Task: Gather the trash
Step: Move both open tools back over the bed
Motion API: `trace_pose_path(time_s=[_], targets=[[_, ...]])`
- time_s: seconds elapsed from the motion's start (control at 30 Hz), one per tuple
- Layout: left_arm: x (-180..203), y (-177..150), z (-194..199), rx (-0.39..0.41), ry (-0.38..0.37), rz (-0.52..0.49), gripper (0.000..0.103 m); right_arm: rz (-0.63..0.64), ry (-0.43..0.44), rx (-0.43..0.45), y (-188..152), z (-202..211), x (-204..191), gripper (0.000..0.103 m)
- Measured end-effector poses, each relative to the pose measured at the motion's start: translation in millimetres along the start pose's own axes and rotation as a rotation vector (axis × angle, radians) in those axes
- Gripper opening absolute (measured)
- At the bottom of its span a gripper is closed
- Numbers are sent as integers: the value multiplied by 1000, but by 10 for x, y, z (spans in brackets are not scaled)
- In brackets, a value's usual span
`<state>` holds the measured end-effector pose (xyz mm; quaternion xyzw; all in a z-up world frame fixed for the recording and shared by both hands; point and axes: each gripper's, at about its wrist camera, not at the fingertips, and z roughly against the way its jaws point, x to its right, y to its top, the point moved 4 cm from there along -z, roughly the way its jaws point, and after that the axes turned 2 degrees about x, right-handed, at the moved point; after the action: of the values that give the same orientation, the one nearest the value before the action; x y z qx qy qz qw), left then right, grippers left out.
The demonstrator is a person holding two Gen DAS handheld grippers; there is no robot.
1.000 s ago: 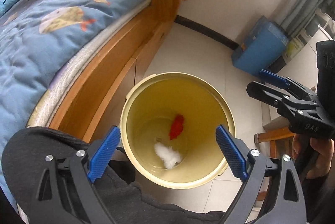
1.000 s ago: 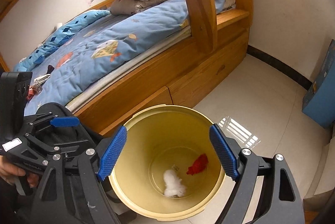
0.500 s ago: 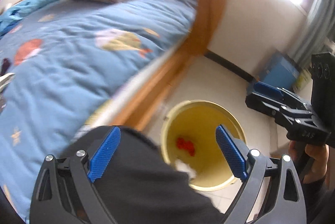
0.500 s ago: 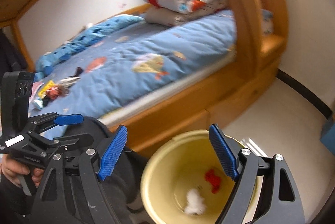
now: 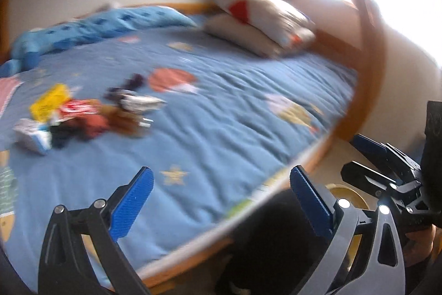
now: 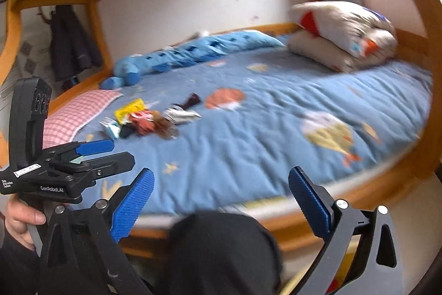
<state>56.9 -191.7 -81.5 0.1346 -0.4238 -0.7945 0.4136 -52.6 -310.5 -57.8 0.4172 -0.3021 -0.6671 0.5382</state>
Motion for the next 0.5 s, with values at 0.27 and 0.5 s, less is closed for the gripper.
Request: trace_pose_path(time_s=[0.27,0.5], targets=[[-967,4,319,68,195,154,99,43,44,-4,206,-573,-618,95],[-1609,-31,478,99,300,274,99,102,125,36,404,-1006,-1157,95]])
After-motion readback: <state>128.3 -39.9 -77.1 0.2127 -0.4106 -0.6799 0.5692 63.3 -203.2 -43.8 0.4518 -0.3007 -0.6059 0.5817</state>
